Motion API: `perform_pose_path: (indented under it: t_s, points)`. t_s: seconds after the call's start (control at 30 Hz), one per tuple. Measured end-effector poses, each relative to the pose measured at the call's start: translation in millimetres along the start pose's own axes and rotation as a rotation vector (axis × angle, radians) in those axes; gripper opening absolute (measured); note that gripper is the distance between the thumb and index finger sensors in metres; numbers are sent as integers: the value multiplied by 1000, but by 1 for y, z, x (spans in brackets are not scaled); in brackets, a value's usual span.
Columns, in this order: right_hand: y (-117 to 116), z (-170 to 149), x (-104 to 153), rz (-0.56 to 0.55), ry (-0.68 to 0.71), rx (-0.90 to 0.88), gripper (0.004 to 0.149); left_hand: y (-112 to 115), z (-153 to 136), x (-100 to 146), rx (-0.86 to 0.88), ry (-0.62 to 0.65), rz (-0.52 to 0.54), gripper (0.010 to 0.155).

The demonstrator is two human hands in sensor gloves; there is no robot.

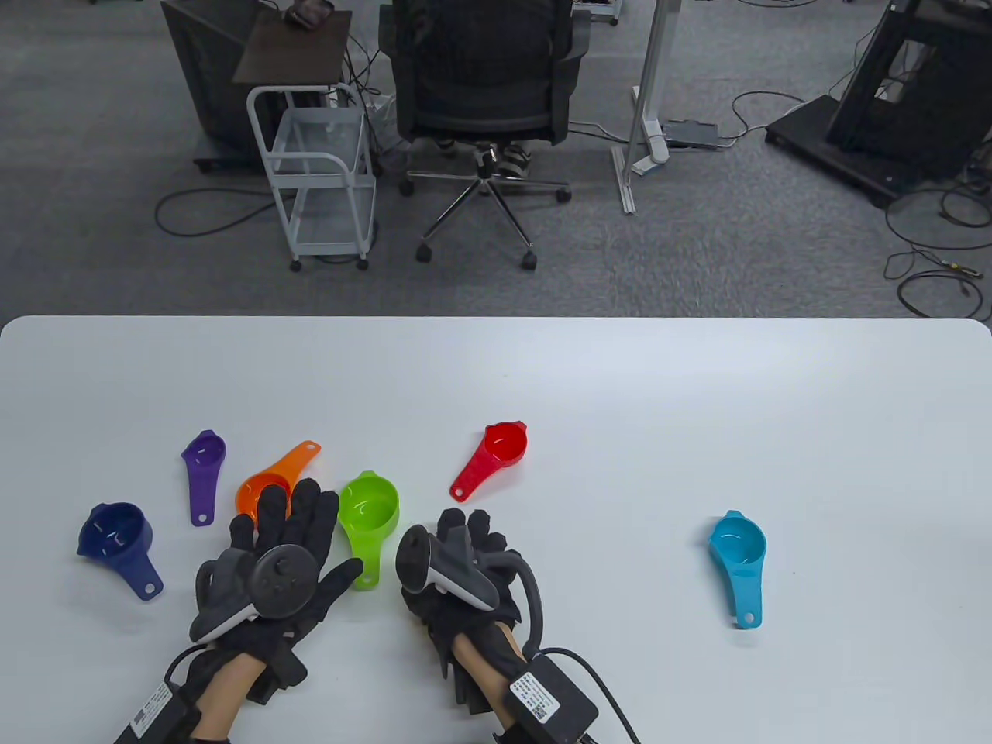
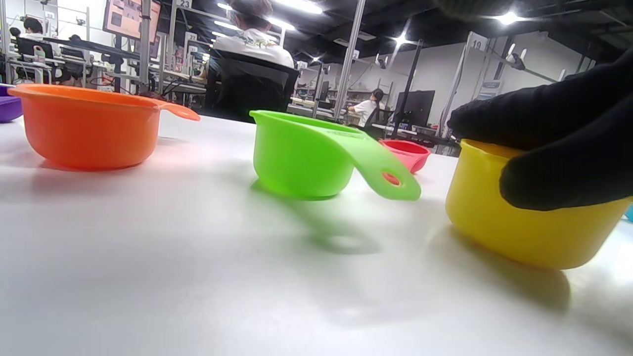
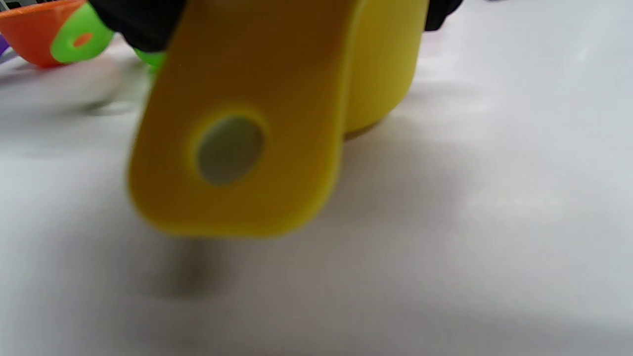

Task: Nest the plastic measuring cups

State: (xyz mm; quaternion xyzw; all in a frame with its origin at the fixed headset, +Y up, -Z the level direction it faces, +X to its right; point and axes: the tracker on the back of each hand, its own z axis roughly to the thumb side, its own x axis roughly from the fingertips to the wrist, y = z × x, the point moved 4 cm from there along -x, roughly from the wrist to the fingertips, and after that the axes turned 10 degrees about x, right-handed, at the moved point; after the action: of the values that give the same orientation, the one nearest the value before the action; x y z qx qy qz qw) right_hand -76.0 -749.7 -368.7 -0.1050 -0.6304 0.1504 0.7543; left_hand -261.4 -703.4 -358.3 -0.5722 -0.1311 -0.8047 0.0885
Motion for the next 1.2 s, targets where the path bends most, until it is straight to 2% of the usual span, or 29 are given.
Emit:
perform_pose_path:
  t_s: [0.47, 0.63, 0.77, 0.9, 1.07, 1.13, 1.2]
  points:
    - [-5, -7, 0, 2, 26, -40, 103, 6, -3, -2, 3, -26, -40, 87]
    - [22, -21, 18, -122, 74, -112, 105, 4, -6, -1, 21, -28, -33, 88]
    - [37, -50, 33, -219, 75, -84, 104, 3, -7, 0, 31, -30, -28, 88]
    - [19, -87, 40, -180, 12, 22, 104, 3, -8, -1, 29, -39, -29, 88]
    - [-9, -113, 42, -166, 1, -16, 104, 1, -7, 0, 27, -32, -4, 87]
    - [-15, -116, 43, -89, 2, -20, 104, 0, -6, 0, 28, -30, -1, 87]
    - [-9, -117, 51, -155, 9, -1, 104, -5, -3, 0, 27, -25, 17, 87]
